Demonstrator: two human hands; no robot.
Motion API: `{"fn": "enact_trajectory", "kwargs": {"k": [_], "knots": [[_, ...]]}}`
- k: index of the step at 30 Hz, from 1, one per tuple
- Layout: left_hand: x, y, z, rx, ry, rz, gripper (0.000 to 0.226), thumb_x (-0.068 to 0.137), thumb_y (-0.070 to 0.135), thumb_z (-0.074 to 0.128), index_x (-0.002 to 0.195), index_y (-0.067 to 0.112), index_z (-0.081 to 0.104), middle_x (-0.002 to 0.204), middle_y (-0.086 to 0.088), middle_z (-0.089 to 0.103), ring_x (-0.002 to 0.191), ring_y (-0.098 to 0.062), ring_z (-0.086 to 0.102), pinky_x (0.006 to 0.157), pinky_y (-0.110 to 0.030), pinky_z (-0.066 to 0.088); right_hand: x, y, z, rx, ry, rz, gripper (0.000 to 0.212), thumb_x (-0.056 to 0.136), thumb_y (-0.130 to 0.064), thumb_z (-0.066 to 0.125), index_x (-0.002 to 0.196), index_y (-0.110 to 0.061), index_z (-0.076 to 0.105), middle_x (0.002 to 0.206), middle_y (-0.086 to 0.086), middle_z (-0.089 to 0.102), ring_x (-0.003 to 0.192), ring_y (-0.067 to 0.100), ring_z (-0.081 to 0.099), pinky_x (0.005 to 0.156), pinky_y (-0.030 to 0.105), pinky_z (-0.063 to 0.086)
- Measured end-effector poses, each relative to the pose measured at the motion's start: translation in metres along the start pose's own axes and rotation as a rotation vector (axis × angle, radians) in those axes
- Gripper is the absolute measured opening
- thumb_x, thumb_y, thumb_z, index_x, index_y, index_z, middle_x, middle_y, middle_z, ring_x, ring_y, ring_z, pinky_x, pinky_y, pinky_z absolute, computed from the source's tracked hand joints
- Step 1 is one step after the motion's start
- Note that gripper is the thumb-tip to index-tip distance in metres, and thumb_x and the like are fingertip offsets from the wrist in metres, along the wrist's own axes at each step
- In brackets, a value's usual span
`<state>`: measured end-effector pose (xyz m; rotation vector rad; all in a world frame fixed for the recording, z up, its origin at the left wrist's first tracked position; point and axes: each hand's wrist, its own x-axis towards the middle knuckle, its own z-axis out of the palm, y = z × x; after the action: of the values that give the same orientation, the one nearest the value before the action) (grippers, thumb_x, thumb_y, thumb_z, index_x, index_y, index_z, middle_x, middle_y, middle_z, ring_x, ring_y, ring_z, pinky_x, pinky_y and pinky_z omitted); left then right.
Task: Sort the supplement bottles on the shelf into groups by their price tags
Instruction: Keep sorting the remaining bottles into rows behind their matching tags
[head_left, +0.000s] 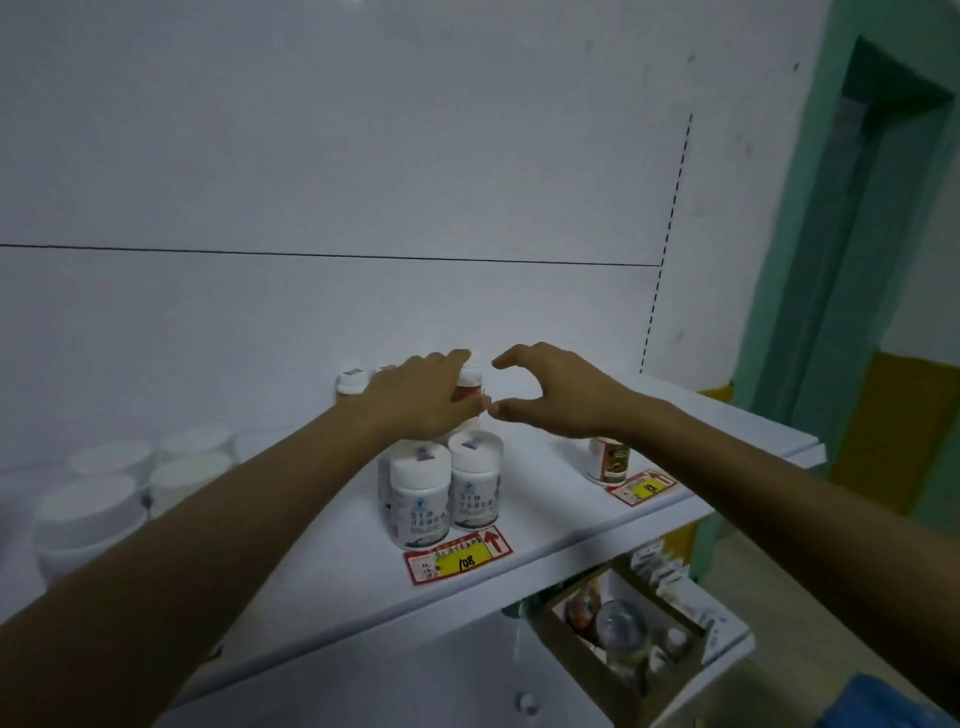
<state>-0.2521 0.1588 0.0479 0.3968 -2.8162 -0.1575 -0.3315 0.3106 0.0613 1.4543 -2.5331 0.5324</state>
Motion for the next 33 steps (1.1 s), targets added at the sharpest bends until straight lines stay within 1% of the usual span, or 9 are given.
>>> {"fn": "enact_trajectory", "kwargs": {"k": [3,9,12,18,22,25,28,31,33], "knots": [[0.014,-0.001,0.006,0.007,-0.033,-0.012,0.065,0.085,0.063,0.042,0.138,0.028,0.033,0.136,-0.003,0.052,0.114,-0.025,0.054,0.096,-0.047,0.043,0.036,0.021,0.003,-0.03,-0.073,-0.029,0.057,0.086,-0.042,0.061,0.134,-0.016,0.044,0.138,0.007,0.049,0.122,0.024,0.048,0.1,0.036,0.041],[0.025,0.007,0.008,-0.021,-0.053,-0.092,0.053,0.091,0.051,0.042,0.137,0.025,0.038,0.137,-0.001,0.051,0.118,-0.022,0.051,0.097,-0.037,0.038,0.113,0.067,0.017,-0.097,-0.245,-0.131,0.056,0.088,-0.036,0.061,0.136,-0.016,0.043,0.137,0.008,0.049,0.121,0.025,0.048,0.099,0.036,0.042],[0.037,0.017,0.008,-0.033,-0.053,-0.139,0.051,0.092,0.049,0.042,0.137,0.025,0.038,0.136,0.001,0.052,0.117,-0.02,0.052,0.092,-0.031,0.036,0.148,0.087,0.025,-0.121,-0.297,-0.182,0.061,0.088,-0.036,0.061,0.14,-0.015,0.038,0.139,0.009,0.047,0.122,0.026,0.047,0.098,0.034,0.039],[0.066,0.045,0.02,0.053,-0.055,-0.263,0.054,0.088,0.054,0.044,0.135,0.028,0.039,0.135,0.002,0.052,0.115,-0.018,0.051,0.09,-0.028,0.036,0.204,0.119,0.057,-0.057,-0.3,-0.306,0.068,0.085,-0.043,0.062,0.143,-0.02,0.033,0.142,0.009,0.043,0.124,0.027,0.046,0.102,0.038,0.04],[0.068,0.065,0.03,0.118,-0.026,-0.305,0.052,0.088,0.056,0.043,0.134,0.034,0.038,0.135,0.006,0.052,0.116,-0.015,0.051,0.094,-0.032,0.041,0.218,0.13,0.076,-0.014,-0.222,-0.445,0.059,0.087,-0.043,0.059,0.137,-0.018,0.041,0.136,0.009,0.051,0.121,0.027,0.049,0.1,0.038,0.039],[0.069,0.077,0.037,0.141,0.034,-0.35,0.053,0.088,0.055,0.043,0.136,0.035,0.036,0.139,0.009,0.048,0.121,-0.013,0.048,0.092,-0.028,0.038,0.219,0.13,0.084,0.064,-0.07,-0.478,0.052,0.081,-0.046,0.065,0.123,-0.02,0.052,0.123,0.004,0.06,0.11,0.024,0.055,0.094,0.038,0.04],[0.071,0.086,0.044,0.064,0.162,-0.426,0.051,0.088,0.05,0.047,0.136,0.032,0.037,0.137,0.008,0.05,0.12,-0.014,0.049,0.095,-0.032,0.041,0.214,0.127,0.083,0.191,-0.002,-0.485,0.045,0.076,-0.046,0.068,0.113,-0.023,0.056,0.114,-0.001,0.064,0.104,0.02,0.056,0.093,0.036,0.035],[0.069,0.093,0.05,-0.047,0.343,-0.476,0.054,0.089,0.042,0.052,0.138,0.028,0.034,0.138,0.005,0.048,0.121,-0.016,0.048,0.098,-0.037,0.042,0.2,0.123,0.073,0.329,-0.028,-0.468,0.044,0.074,-0.042,0.072,0.11,-0.023,0.057,0.108,-0.001,0.063,0.096,0.017,0.056,0.091,0.037,0.042],[0.067,0.094,0.051,-0.116,0.433,-0.511,0.059,0.088,0.039,0.055,0.14,0.027,0.031,0.142,0.004,0.044,0.125,-0.016,0.046,0.101,-0.038,0.04,0.187,0.123,0.06,0.515,-0.073,-0.424,0.043,0.073,-0.037,0.074,0.109,-0.02,0.058,0.107,0.0,0.061,0.094,0.018,0.056,0.082,0.035,0.05]]}}
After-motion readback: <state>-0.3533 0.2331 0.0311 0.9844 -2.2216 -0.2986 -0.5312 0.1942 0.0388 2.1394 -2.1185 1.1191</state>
